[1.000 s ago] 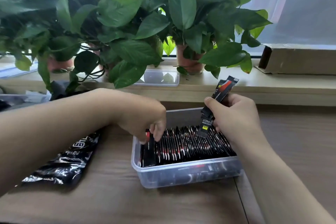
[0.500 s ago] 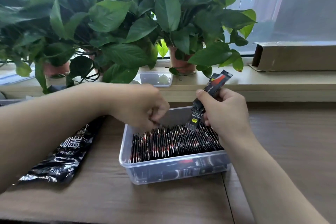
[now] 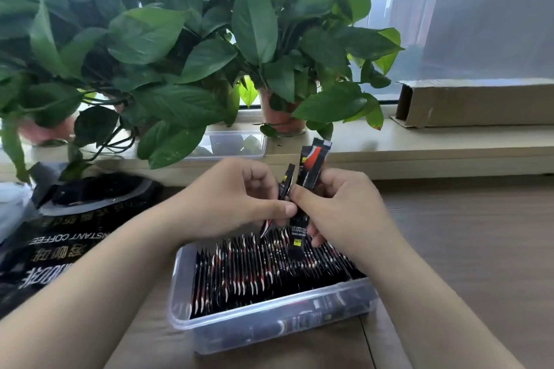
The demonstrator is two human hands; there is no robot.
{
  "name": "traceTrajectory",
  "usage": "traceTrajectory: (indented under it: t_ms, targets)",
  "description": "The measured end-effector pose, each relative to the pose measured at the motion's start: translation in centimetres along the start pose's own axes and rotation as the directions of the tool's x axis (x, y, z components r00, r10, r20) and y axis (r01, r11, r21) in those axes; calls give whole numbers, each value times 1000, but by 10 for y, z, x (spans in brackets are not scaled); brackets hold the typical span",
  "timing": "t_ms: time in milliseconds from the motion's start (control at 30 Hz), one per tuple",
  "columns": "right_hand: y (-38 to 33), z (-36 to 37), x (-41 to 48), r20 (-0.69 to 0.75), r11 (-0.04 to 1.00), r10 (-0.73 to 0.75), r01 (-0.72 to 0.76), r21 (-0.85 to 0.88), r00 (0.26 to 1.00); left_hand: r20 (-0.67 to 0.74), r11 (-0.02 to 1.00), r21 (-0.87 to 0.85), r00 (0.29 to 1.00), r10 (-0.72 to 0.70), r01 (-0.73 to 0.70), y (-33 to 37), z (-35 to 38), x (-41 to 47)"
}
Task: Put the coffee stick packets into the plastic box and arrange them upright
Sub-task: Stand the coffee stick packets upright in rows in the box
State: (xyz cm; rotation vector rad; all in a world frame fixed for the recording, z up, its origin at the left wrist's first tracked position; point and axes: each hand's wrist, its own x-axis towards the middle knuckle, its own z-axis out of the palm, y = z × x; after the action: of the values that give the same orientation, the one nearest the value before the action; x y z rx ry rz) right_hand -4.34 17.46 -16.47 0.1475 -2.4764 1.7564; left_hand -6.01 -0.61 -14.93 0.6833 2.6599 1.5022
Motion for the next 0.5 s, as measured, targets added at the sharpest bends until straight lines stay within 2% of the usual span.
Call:
traceTrajectory:
  t_ms: [167, 333, 500]
  targets:
    - [-5, 6, 1, 141, 993, 99, -107, 54, 985, 17, 996, 88, 1000, 8, -10, -7, 2, 0]
    - [-11, 13, 0, 229, 986, 158, -140, -94, 960, -30, 997, 73, 1000, 3, -1, -26, 6, 0]
    - [-14, 24, -2, 267, 973, 227, -206, -105, 937, -84, 978, 209, 996, 40, -21, -30, 10, -10]
